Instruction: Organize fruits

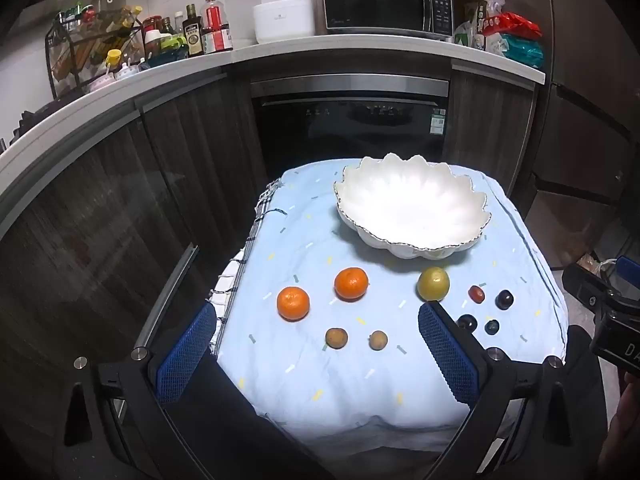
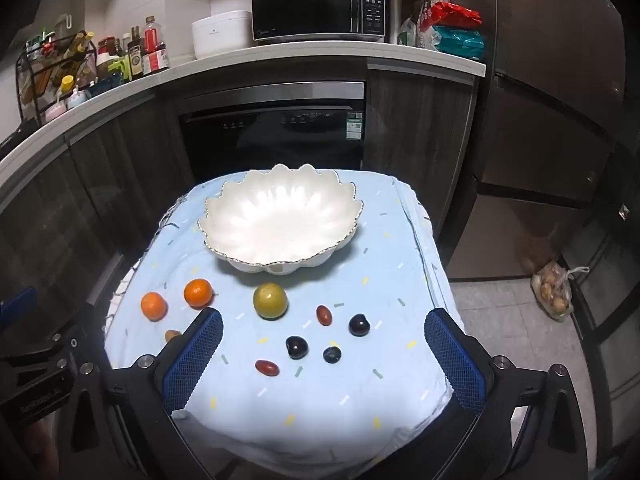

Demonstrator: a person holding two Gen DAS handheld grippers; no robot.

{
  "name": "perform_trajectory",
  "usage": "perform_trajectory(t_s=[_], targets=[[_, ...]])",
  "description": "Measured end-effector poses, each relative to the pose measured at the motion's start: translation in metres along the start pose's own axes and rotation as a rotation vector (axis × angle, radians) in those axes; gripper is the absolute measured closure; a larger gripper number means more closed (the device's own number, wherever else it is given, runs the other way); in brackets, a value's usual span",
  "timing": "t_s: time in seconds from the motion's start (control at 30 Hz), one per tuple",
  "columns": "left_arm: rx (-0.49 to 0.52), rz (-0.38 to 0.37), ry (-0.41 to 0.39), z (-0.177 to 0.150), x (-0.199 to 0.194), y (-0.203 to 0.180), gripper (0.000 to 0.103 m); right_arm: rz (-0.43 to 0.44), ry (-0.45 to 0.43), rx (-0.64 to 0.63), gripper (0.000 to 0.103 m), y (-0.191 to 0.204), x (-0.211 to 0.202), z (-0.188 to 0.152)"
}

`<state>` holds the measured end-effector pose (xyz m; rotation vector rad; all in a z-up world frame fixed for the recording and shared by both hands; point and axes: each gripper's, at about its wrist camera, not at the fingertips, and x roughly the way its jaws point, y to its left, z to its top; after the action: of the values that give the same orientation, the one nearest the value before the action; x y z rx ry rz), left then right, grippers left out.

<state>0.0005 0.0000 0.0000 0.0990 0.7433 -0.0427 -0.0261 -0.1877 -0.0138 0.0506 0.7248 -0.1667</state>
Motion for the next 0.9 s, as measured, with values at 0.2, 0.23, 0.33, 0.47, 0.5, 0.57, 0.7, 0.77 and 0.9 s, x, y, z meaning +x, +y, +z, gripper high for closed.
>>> perform_trajectory(t_s=[0.2,0.23,0.33,0.47,0.5,0.57,0.7,0.77,0.9], targets=[[0.001,-0.025,-0.021,-0.001,-0.006,0.002,0.000,-0.002,-0.002,0.010,0.000,-0.001,0.000,0.001],[0.001,-0.027,-0.026,-0.002,-0.008,0.003,0.000,-0.002,-0.003,0.011,0.000,-0.001,0.000,0.001],[0.005,-0.025,-0.025,-0.004,-0.008,0.004,0.000,0.008,-0.011,0.011,0.000,-0.003,-0.004,0.003],[0.013,-0.012,-0.007,-0.001,0.002,-0.001,0.000,0.005,-0.017,0.010,0.000,0.003,-0.002,0.005],[0.015,-0.010,-0.009,0.000,0.001,-0.002,0.000,0.007,-0.019,0.011,0.000,0.004,-0.001,0.005],[0.020,-0.009,-0.012,-0.001,0.001,-0.002,0.000,0.014,-0.029,0.017,0.000,-0.002,-0.004,0.003],[0.025,-0.009,-0.016,0.000,0.000,-0.003,0.000,0.013,-0.037,0.022,0.000,-0.002,-0.006,0.003],[0.026,-0.009,-0.017,0.000,-0.001,-0.003,0.000,0.011,-0.041,0.024,0.000,-0.003,-0.009,0.003],[0.027,-0.008,-0.020,0.001,-0.001,-0.003,0.000,0.013,-0.043,0.025,0.000,-0.004,-0.009,0.003]])
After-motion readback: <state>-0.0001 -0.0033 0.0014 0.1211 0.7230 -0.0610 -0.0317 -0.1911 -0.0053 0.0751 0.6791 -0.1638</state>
